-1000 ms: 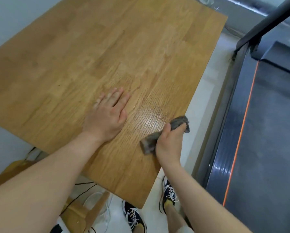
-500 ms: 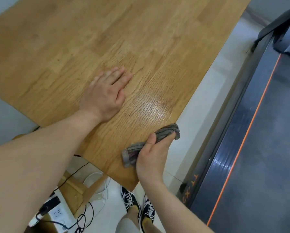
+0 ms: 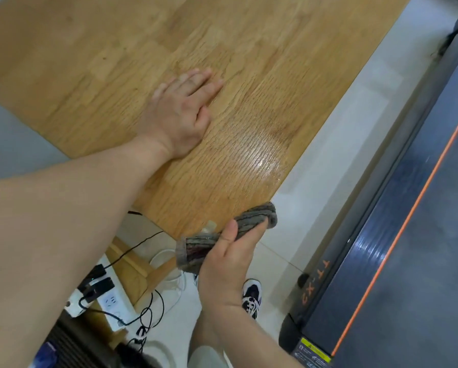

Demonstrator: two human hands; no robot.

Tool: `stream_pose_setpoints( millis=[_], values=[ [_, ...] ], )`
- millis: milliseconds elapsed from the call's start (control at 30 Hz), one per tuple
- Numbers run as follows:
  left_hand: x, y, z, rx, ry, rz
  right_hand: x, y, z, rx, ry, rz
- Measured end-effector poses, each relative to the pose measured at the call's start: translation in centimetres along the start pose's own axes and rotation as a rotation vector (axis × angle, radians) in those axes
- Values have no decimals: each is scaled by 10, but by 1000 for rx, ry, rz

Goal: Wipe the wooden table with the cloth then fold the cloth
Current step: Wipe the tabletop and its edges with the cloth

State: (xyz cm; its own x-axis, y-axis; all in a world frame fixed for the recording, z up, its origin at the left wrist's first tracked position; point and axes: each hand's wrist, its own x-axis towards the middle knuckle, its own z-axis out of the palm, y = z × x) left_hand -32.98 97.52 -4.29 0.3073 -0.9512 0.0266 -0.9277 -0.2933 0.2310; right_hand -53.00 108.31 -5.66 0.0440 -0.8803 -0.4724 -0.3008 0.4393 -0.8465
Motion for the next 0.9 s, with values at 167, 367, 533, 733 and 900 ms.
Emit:
stream_pose_setpoints(
  millis=[167, 367, 533, 733, 900],
  values=[
    [-2, 2, 1, 4, -3, -1, 39, -22, -11, -29, 21, -94],
    [3, -4, 1, -42, 4, -16, 133, -68, -11, -108, 176, -48],
    [3, -4, 0, -25, -5, -10, 9, -8, 0, -21, 10, -49],
    [1, -1, -6, -49, -17, -16, 3, -1, -24, -189, -200, -27],
    [-3, 13, -17, -117, -130, -65, 16, -40, -85, -514, -386, -44]
  ],
)
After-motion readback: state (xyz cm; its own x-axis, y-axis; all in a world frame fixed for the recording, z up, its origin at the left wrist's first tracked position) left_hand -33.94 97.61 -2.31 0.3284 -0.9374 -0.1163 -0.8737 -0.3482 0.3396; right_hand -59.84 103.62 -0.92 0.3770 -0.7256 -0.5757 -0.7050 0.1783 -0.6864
